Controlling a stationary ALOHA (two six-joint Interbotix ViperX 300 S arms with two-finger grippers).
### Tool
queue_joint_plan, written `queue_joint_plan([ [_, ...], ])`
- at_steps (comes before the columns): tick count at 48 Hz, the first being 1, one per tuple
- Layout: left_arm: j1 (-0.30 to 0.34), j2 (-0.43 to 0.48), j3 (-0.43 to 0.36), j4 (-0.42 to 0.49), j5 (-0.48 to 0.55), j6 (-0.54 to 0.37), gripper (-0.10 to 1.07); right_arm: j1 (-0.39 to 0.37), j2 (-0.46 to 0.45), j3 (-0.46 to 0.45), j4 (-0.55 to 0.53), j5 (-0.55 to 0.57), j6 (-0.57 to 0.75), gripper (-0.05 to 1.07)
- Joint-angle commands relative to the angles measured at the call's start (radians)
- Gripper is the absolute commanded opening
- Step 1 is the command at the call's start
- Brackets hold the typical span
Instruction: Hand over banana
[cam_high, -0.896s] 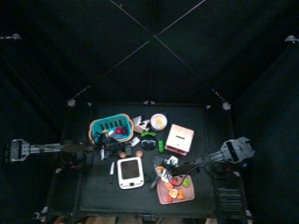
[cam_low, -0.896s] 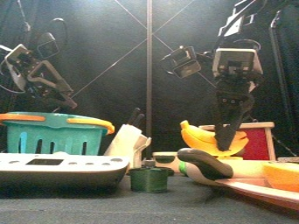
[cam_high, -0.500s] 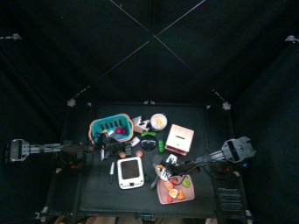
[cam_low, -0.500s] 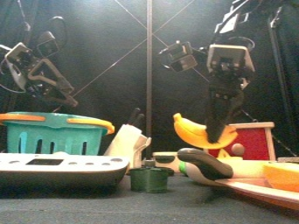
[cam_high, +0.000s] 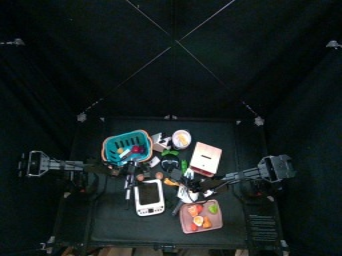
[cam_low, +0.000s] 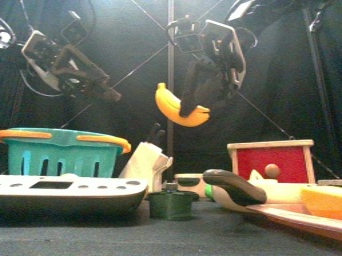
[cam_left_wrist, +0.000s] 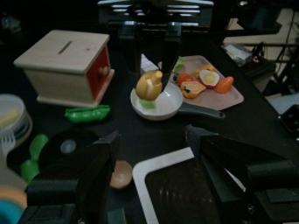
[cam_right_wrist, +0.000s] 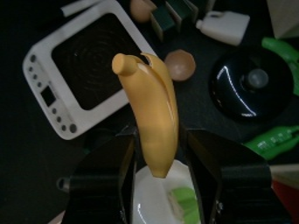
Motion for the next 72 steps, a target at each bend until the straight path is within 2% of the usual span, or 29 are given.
queue_joint_plan([
  [1, 0.0, 0.031, -0.043, -0.038, -0.035, 0.046, 0.95, -0.014, -0.046, -0.009, -0.026, -0.043, 0.002, 0.59],
  [12, -0.002, 0.071, -0.052, -0.107, -0.181, 0.141, 0.95, -0.04, -0.048, -0.009, -0.074, -0.078, 0.008, 0.59],
  [20, -0.008, 0.097, -0.063, -0.123, -0.23, 0.156, 0.95, -0.064, -0.055, -0.009, -0.083, -0.106, 0.006, 0.59],
  [40, -0.005, 0.183, -0.132, -0.176, -0.236, 0.169, 0.95, -0.081, -0.058, -0.012, -0.11, -0.169, 0.006, 0.59],
  [53, 0.002, 0.198, -0.137, -0.201, -0.236, 0.173, 0.94, -0.081, -0.06, -0.011, -0.118, -0.17, 0.005, 0.59],
  [72, 0.0, 0.195, -0.137, -0.199, -0.238, 0.173, 0.73, -0.083, -0.083, -0.006, -0.15, -0.172, 0.005, 0.59],
])
